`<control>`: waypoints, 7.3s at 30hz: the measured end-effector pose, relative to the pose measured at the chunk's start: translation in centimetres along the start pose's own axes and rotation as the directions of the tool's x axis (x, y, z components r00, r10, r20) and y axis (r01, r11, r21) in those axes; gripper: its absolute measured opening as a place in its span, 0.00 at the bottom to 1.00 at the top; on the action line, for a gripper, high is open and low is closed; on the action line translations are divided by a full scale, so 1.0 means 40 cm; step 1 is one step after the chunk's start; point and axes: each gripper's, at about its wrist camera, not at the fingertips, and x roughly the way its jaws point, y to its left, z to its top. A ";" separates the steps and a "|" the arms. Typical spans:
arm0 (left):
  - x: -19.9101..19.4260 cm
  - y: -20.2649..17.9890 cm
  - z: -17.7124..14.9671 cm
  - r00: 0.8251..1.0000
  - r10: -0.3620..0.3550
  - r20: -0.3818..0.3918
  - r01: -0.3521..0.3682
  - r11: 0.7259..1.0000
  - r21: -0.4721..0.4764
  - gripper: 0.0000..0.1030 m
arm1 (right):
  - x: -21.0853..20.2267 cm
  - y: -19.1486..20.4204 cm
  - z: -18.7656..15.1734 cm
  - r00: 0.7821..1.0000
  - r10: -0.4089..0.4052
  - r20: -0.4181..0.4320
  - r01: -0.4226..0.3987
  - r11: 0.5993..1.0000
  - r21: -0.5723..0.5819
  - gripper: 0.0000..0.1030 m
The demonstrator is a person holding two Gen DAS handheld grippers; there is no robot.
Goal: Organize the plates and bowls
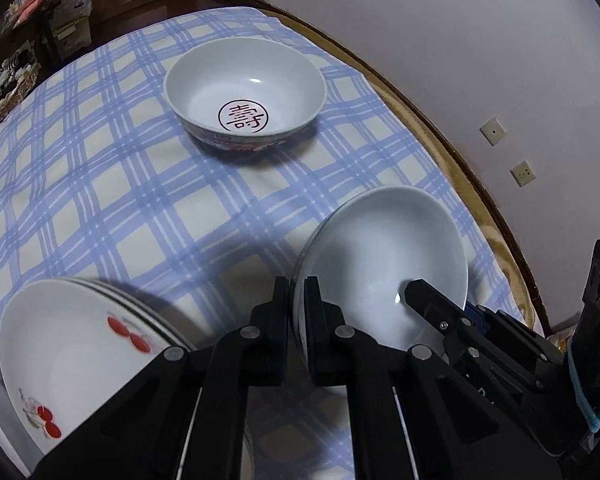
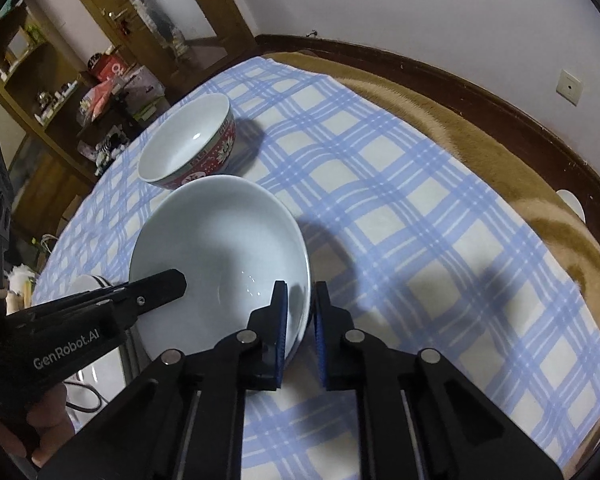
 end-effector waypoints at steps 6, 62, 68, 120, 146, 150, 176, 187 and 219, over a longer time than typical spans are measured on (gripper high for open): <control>-0.044 -0.018 -0.013 1.000 0.007 0.024 -0.008 1.000 0.011 0.07 | -0.052 0.007 -0.005 0.999 0.011 0.053 -0.011 1.000 -0.001 0.12; -0.578 0.455 -0.351 0.950 0.267 0.161 -0.199 0.916 -0.349 0.08 | -0.196 0.650 -0.199 0.931 0.364 -0.002 -0.328 0.837 -0.439 0.12; -0.580 0.512 -0.379 0.946 0.289 0.146 -0.213 0.896 -0.389 0.09 | -0.164 0.704 -0.222 0.927 0.373 -0.042 -0.349 0.814 -0.464 0.12; -0.377 0.684 -0.441 0.962 0.268 -0.045 -0.253 0.824 -0.506 0.12 | 0.049 0.755 -0.348 0.945 0.277 -0.176 -0.328 0.786 -0.524 0.14; -0.387 0.681 -0.442 0.933 0.354 -0.054 -0.340 0.828 -0.446 0.14 | 0.023 0.740 -0.326 0.944 0.294 -0.150 -0.329 0.800 -0.502 0.22; -0.394 0.675 -0.442 0.932 0.361 -0.039 -0.340 0.827 -0.448 0.17 | 0.007 0.724 -0.306 0.944 0.302 -0.133 -0.328 0.813 -0.481 0.24; -0.492 0.530 -0.417 0.898 0.412 0.155 -0.341 0.874 -0.347 0.88 | -0.169 0.494 -0.180 0.980 0.182 0.075 -0.138 0.906 -0.401 1.00; -0.537 0.411 -0.335 0.903 0.348 0.254 -0.270 0.916 -0.296 0.88 | -0.238 0.385 -0.113 0.972 0.136 0.190 -0.063 0.936 -0.347 1.00; -0.327 0.220 0.077 0.942 0.214 0.258 -0.181 0.973 -0.144 0.88 | -0.236 0.163 0.185 0.956 0.065 0.287 -0.025 0.989 -0.143 1.00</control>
